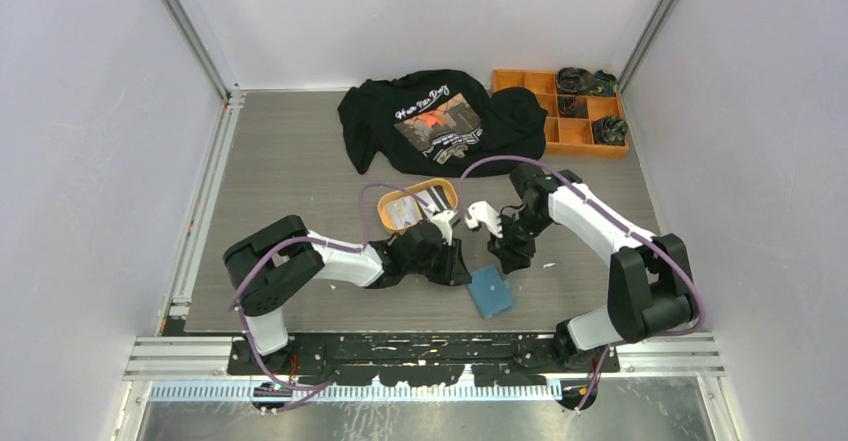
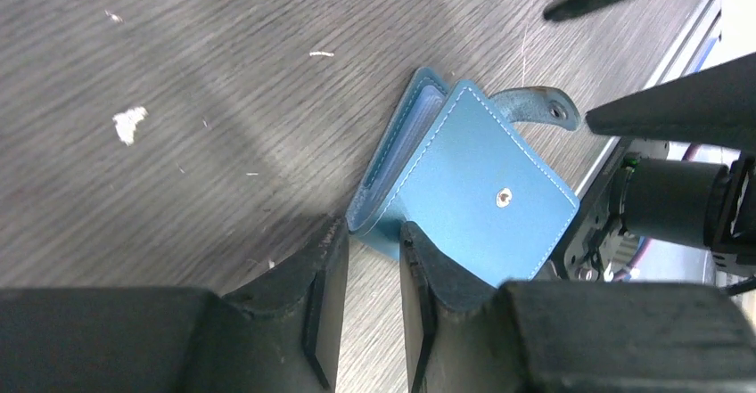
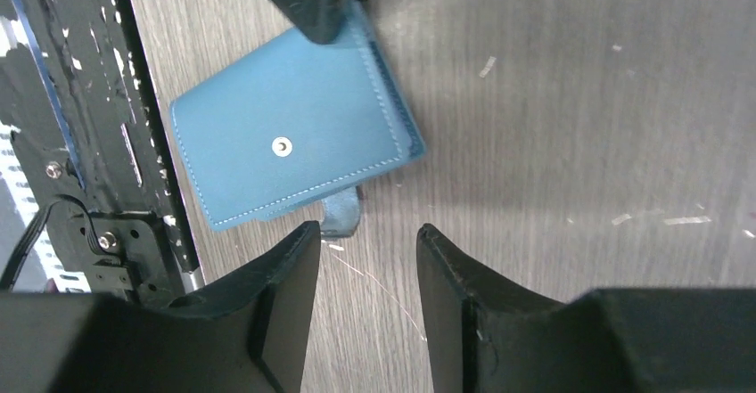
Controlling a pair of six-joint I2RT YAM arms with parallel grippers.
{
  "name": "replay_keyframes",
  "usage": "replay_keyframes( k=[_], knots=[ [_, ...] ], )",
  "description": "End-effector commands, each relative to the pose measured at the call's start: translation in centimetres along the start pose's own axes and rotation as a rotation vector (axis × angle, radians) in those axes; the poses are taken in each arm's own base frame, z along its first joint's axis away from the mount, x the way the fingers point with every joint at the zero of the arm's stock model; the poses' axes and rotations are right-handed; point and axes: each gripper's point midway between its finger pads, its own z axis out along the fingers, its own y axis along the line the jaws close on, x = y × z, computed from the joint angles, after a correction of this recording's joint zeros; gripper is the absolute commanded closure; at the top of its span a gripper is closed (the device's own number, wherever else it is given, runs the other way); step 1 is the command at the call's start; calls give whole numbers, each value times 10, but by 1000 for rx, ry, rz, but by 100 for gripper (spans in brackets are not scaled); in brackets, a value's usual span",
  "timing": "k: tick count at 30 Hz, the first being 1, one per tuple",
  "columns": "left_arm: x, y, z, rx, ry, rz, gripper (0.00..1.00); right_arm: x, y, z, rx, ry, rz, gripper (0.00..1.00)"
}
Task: Put the credit cards into the card holder
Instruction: Close the card holder at the center of the board.
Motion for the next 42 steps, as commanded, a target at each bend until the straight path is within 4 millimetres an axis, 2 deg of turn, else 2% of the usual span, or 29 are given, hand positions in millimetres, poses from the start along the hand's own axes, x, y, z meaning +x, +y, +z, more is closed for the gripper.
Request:
replay_keyframes(
  k=[1,3,4,6,8,11,15,18,22,27,30,36,39,42],
  knots=[
    [-9,-4,-1,-34,-162,-75,72,-29,2,-38,58,-165,80,48],
    [-12,-2,0,-44,-224,-91,72,-31,17,-45,53,-204,58,45],
    [-12,-3,1,-37,-238,-95,72,-28,33,-43,12,-216,1,44],
    [-11,-7,4,-16,-248,-92,72,-20,73,-37,-104,-242,-205,43],
    [-12,-10,6,-5,-253,-87,72,-21,92,-34,-139,-295,-404,46],
    [-11,-8,5,-9,-257,-78,72,-24,107,-31,-199,-321,-480,67],
    [-13,-8,2,-10,-270,-63,71,-1,121,-9,-369,-203,-573,84],
    [-13,-9,1,-4,-272,-55,70,11,116,6,-406,-78,-590,87],
    [-14,-10,1,4,-277,-44,70,23,79,33,-248,149,-572,88],
    [-13,-10,0,25,-291,-35,69,21,50,45,-113,229,-535,88],
    [-9,-10,1,40,-284,-33,69,11,28,46,19,229,-506,87],
    [-4,-10,0,58,-292,-48,69,-16,-7,32,281,151,-463,87],
    [-3,-9,0,58,-298,-53,69,-23,-10,27,309,129,-442,86],
    [-6,-10,-6,57,-321,-53,69,-25,14,20,171,83,-415,83]
  ],
)
